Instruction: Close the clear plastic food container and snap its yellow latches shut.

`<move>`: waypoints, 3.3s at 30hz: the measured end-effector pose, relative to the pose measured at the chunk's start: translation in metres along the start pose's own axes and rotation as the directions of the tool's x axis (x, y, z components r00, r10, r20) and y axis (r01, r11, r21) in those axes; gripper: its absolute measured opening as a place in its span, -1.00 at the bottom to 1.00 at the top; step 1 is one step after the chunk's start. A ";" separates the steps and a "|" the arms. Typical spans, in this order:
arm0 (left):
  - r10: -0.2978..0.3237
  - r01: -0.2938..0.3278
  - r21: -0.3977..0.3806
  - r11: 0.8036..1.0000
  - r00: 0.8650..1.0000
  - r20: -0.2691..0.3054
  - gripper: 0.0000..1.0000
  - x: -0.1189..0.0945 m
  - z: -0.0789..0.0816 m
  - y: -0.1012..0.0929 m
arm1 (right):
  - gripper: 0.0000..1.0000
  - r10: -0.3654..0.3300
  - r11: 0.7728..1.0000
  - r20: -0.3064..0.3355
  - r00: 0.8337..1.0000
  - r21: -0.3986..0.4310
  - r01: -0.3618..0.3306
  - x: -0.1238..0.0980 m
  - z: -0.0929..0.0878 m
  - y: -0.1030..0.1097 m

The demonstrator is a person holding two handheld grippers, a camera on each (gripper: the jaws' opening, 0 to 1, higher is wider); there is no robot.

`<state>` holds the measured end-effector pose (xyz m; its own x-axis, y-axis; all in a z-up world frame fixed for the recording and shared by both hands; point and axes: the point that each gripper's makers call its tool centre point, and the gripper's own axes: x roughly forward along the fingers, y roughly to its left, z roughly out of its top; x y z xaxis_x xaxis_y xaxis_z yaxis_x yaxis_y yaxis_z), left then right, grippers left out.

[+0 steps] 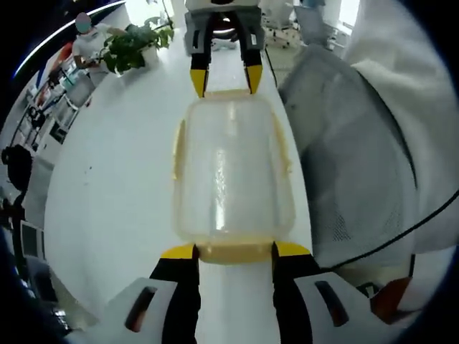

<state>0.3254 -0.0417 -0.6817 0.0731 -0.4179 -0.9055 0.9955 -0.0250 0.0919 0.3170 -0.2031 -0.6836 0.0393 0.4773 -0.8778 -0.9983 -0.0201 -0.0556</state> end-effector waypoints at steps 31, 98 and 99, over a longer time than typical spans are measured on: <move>0.008 -0.008 0.003 1.000 1.000 0.007 -0.27 0.036 0.096 0.012 | -0.26 -0.016 1.000 -0.036 0.999 0.001 0.016 -0.057 -0.084 -0.006; -0.041 0.039 -0.028 0.999 0.998 -0.056 -0.27 0.131 0.128 0.036 | -0.26 0.020 1.000 -0.110 0.994 0.018 -0.018 -0.027 -0.181 -0.029; -0.042 0.041 -0.029 0.999 0.998 -0.055 -0.27 0.131 0.128 0.037 | -0.26 0.020 1.000 -0.110 0.994 0.016 -0.019 -0.027 -0.182 -0.029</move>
<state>0.3635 -0.2136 -0.7439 0.0342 -0.3656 -0.9301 0.9990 -0.0156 0.0429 0.3532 -0.3749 -0.7444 0.0236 0.3768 -0.9260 -0.9994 -0.0145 -0.0314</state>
